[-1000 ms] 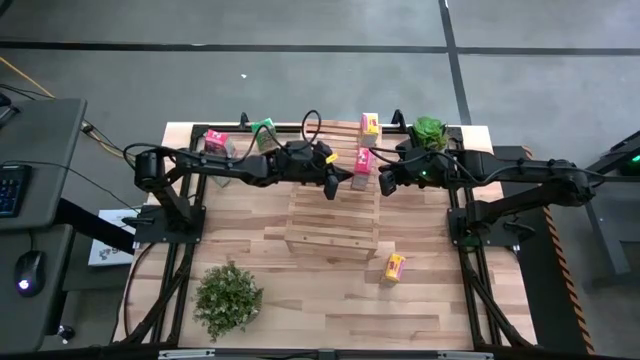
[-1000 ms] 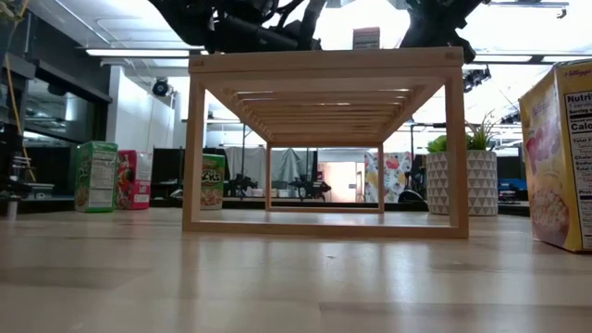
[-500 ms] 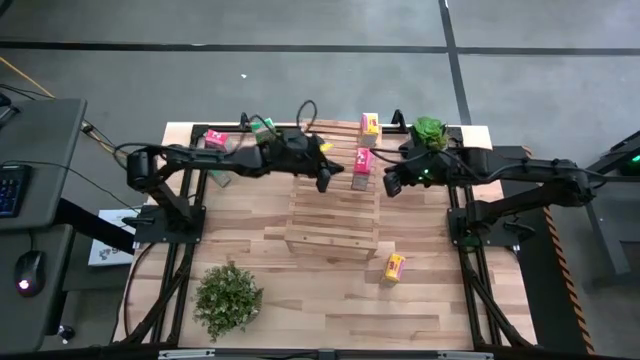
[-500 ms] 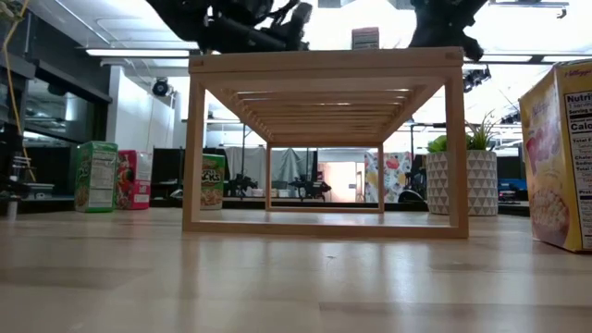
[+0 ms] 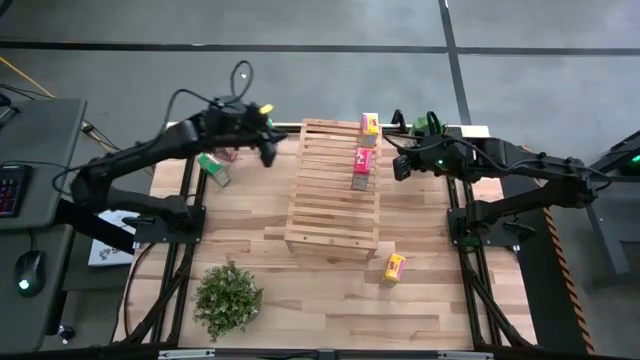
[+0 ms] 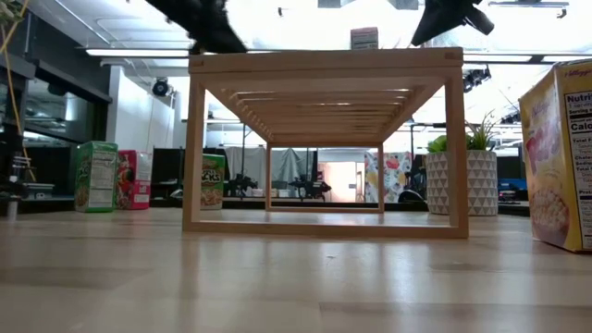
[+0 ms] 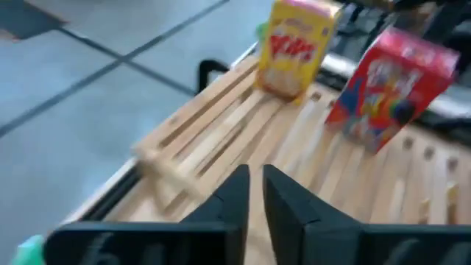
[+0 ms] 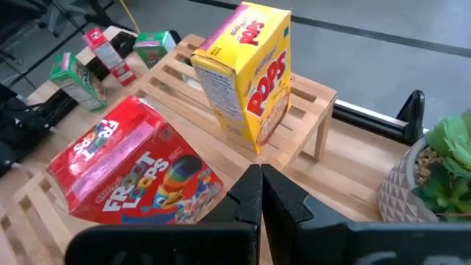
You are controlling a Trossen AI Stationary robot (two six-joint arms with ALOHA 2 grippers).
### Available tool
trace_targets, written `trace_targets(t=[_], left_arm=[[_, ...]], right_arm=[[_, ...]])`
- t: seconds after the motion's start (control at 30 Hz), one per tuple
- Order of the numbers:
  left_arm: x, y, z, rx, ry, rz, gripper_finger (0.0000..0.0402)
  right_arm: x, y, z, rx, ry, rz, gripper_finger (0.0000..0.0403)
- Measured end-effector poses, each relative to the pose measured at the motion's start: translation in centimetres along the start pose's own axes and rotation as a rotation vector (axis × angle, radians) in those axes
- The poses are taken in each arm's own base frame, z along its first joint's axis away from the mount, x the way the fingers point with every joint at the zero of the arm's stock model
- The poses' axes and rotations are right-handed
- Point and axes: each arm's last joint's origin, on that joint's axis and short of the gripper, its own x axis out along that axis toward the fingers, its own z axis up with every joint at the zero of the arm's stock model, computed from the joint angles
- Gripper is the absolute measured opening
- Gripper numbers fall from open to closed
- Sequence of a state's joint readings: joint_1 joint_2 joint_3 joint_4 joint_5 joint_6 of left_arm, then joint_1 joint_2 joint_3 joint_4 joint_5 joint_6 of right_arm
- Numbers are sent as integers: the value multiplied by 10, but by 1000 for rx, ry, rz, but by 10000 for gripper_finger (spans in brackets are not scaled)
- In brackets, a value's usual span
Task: Stack cereal on shelf
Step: Put the bottom green cereal box on the shelf
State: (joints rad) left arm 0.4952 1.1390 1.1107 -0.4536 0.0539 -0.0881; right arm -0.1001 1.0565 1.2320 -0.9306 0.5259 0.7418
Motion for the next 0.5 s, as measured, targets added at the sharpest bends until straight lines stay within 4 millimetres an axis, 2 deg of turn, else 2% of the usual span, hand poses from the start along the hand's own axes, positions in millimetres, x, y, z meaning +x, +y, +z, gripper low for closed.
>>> trace_targets(t=[0.1,0.23,0.37,0.5], left_arm=[[-21,5,-7,41,54,51,72],[-39,12,-18,65,155,89,143],[-47,21,-36,42,339,129,221],[-47,33,-53,-23,553,243,288]], right_arm=[[1,0,0,-1,0,-3,0],[1,0,0,-1,-3,-7,0],[1,0,0,14,-14,-20,0],[1,0,0,15,-17,-23,0]])
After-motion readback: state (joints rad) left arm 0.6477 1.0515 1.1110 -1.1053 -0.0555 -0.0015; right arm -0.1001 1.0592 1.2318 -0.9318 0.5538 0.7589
